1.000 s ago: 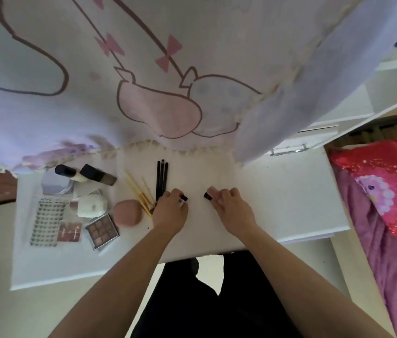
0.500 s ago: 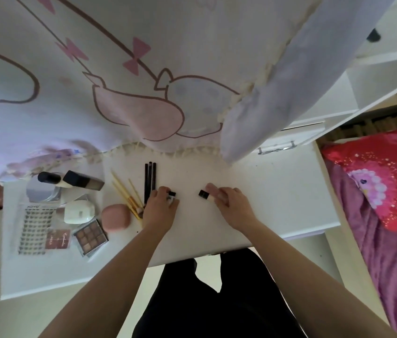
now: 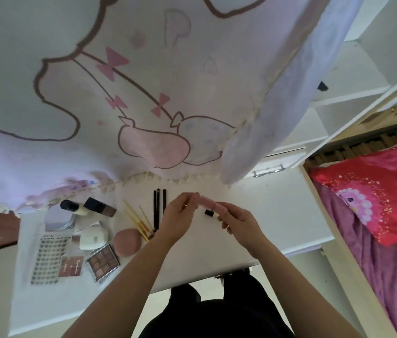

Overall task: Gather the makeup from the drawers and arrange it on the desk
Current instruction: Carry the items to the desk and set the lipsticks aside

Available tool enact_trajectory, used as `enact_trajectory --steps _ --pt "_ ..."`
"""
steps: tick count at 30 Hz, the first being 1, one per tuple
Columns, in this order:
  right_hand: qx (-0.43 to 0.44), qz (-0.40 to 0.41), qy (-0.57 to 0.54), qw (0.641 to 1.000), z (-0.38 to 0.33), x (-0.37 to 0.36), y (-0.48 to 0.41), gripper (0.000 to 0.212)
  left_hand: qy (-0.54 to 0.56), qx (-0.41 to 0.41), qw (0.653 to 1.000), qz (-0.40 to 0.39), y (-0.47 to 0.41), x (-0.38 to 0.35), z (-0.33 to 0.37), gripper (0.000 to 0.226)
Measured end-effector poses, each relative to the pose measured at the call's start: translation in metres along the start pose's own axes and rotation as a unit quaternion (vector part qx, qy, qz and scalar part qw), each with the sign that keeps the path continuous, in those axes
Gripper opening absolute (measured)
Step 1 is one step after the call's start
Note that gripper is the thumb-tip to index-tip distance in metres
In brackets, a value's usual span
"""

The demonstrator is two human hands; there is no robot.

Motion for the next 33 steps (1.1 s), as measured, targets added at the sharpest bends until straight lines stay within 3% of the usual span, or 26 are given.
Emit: enact_trajectory --steps 4,7,10,14,22,25,28,30,33 --pt "-0.008 -0.020 -0.047 0.999 -0.009 -0.018 0.007 0.032 -0.016 -0.046 0.998 -0.046 0.008 -0.005 0.027 0.022" --pt "-0.011 0.014 -0.095 0.995 -0.013 -0.024 0.010 0.043 -0.022 -0.055 0.998 -0.038 0.015 -0.007 0.036 0.029" --pt "-0.023 0.066 -0.144 0.987 -0.017 -0.026 0.014 0.036 -0.003 -0.059 0.998 -0.027 0.024 -0.010 0.041 0.037" --pt "0.018 0.095 -0.082 0.992 -0.023 -0.025 0.014 0.018 0.056 -0.022 0.997 -0.051 0.031 -0.017 0.046 0.034" --pt "0.077 0.115 -0.026 0.990 -0.035 -0.018 0.031 0.012 -0.021 -0.029 0.996 -0.079 0.032 -0.022 0.067 0.039" --pt "0.035 0.133 -0.128 0.982 -0.027 -0.012 0.031 0.016 -0.082 -0.075 0.992 -0.063 0.034 -0.025 0.080 0.035" --pt "-0.050 0.142 -0.151 0.977 -0.017 -0.007 0.029 0.028 -0.154 -0.102 0.981 -0.065 0.035 -0.033 0.084 0.032" --pt "-0.016 0.173 -0.110 0.979 -0.029 0.002 0.035 0.021 -0.134 -0.086 0.986 -0.053 0.033 -0.034 0.083 0.034" --pt "0.147 0.217 0.089 0.961 -0.069 0.007 0.052 0.015 -0.015 -0.014 0.997 -0.075 0.033 -0.040 0.074 0.042"
Point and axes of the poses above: each hand's wrist, its own y-axis away from the middle knuckle, its own x-axis out of the back of the hand, z = x × y, the point moved 10 cm from there along -y, towards the middle knuckle, and after that the axes turned 9 degrees about -z, right-handed, at the moved point
